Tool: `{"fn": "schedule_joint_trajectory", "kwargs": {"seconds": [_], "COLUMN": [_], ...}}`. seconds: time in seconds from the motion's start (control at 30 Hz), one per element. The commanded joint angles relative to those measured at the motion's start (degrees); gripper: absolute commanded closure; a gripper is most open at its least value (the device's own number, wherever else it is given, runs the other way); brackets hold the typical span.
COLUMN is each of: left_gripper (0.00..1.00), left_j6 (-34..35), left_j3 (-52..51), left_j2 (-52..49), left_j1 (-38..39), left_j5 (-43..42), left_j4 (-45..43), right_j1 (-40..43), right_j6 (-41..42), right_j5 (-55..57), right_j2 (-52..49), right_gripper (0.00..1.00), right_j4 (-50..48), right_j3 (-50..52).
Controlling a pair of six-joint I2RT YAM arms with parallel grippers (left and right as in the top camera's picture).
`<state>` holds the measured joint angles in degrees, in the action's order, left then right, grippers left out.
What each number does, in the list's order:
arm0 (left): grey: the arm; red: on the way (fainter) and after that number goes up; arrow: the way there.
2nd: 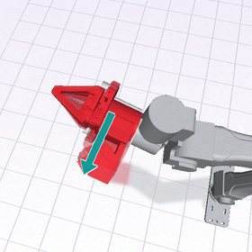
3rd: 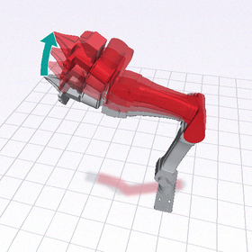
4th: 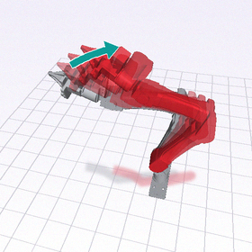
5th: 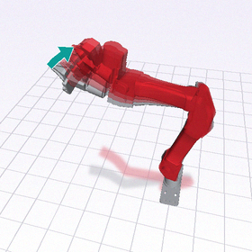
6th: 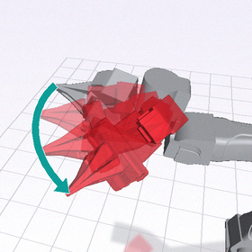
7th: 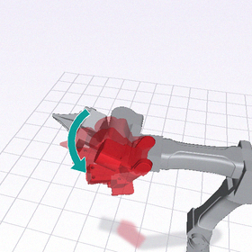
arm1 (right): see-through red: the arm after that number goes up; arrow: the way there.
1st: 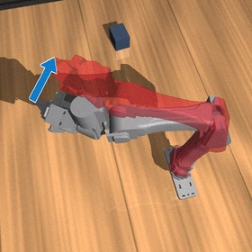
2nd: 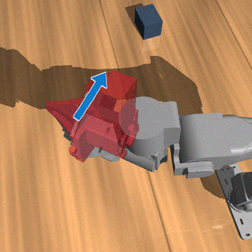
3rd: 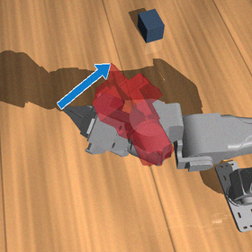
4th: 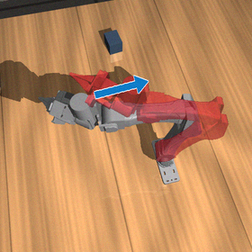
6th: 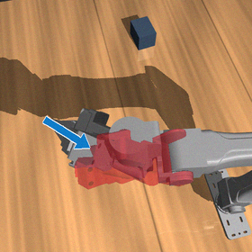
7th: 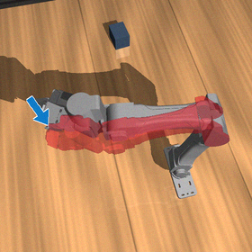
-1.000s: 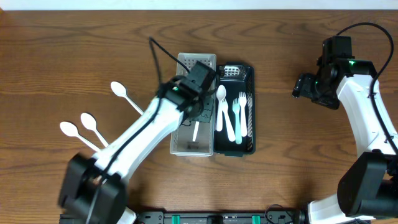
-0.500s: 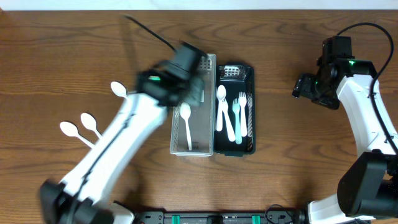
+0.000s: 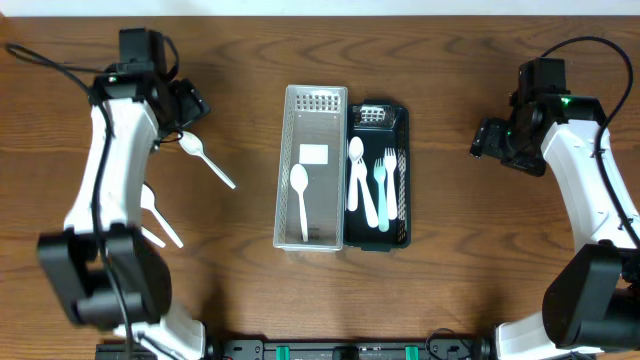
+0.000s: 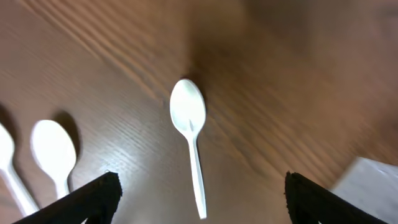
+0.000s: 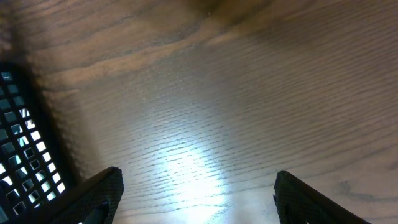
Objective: Pack container
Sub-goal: 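Return left gripper to the spoons and grasp a second spoon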
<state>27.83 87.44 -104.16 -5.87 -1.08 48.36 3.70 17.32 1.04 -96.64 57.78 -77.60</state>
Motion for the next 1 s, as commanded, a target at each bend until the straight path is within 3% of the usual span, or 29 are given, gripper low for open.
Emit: {"fn": "schedule_joint_trajectory", "kwargs": {"seconds": [0.0, 0.3, 0.97], "left_gripper": [0.13, 0.13, 0.13], "left_j6": [2.03, 1.84, 1.86], "left_j3": [-0.48, -0.48, -2.58], "left_j2": [-5.29, -15.37, -16.52], "left_j1": [-1.38, -0.96, -0.96], "left_j5": [-6.71, -7.48, -5.33], "left_j4": [-0.76, -1.33, -3.08], "right_j1": [0.39, 0.39, 0.39], "right_j6": [-0.68, -0.68, -0.66], "right_j5": [-0.02, 0.0, -0.02], "right_j2": [0.09, 0.09, 0.09], "right_gripper": [0.19, 0.19, 0.2], "right_j4": [0.0, -0.11, -0.09], "right_j3": [-0.07, -0.07, -0.07]}}
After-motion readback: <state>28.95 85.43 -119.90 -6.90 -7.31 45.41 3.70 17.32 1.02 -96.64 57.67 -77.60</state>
